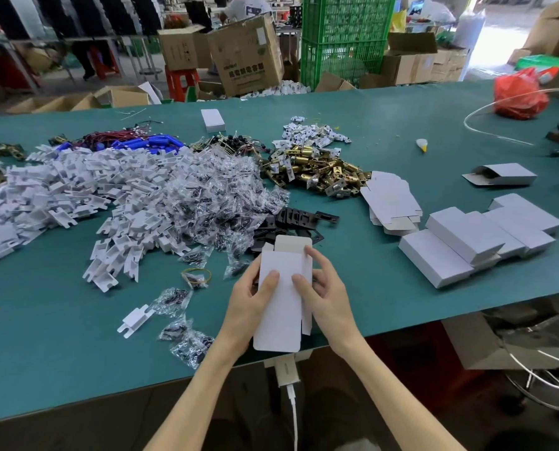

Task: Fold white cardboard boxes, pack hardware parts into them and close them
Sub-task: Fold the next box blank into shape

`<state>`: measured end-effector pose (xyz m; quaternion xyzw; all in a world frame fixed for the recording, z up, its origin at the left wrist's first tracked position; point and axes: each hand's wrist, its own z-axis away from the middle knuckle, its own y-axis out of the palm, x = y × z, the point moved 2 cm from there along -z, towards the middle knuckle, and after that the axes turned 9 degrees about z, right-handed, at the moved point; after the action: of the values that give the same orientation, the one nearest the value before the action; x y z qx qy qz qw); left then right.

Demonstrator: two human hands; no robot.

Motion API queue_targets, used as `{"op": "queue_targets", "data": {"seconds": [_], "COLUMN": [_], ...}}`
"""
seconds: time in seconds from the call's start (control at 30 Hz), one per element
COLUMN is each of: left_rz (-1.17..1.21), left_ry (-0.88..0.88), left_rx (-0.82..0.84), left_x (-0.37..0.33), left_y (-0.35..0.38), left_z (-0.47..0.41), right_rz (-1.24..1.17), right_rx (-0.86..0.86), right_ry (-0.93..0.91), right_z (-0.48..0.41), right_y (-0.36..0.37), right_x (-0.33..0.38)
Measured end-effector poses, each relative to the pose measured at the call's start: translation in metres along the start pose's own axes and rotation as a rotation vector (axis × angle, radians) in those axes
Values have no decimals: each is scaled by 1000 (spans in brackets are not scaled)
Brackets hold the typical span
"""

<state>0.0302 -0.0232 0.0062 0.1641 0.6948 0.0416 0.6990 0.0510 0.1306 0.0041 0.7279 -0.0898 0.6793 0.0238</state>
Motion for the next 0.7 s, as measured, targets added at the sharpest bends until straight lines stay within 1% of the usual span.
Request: {"op": "queue_targets", "data": {"seconds": [0.2, 0.33, 0.5, 0.7], "left_rz": [70, 85, 50, 21], "left_ry": [-39, 17, 49, 56], "left_rx": [-5, 6, -17, -83], "left_x": [-3, -6, -4, -3], "left_y": [0, 2, 0, -1], "left_z": [2, 2, 3, 3], "right_rz": [-89, -118, -150, -94], "right_rx": [90, 130, 138, 93], "right_ry": [22, 28, 24, -9], "right_z": [1, 2, 3, 3], "right_y": [-3, -4, -4, -5], "right_x": [4, 8, 9, 8]}}
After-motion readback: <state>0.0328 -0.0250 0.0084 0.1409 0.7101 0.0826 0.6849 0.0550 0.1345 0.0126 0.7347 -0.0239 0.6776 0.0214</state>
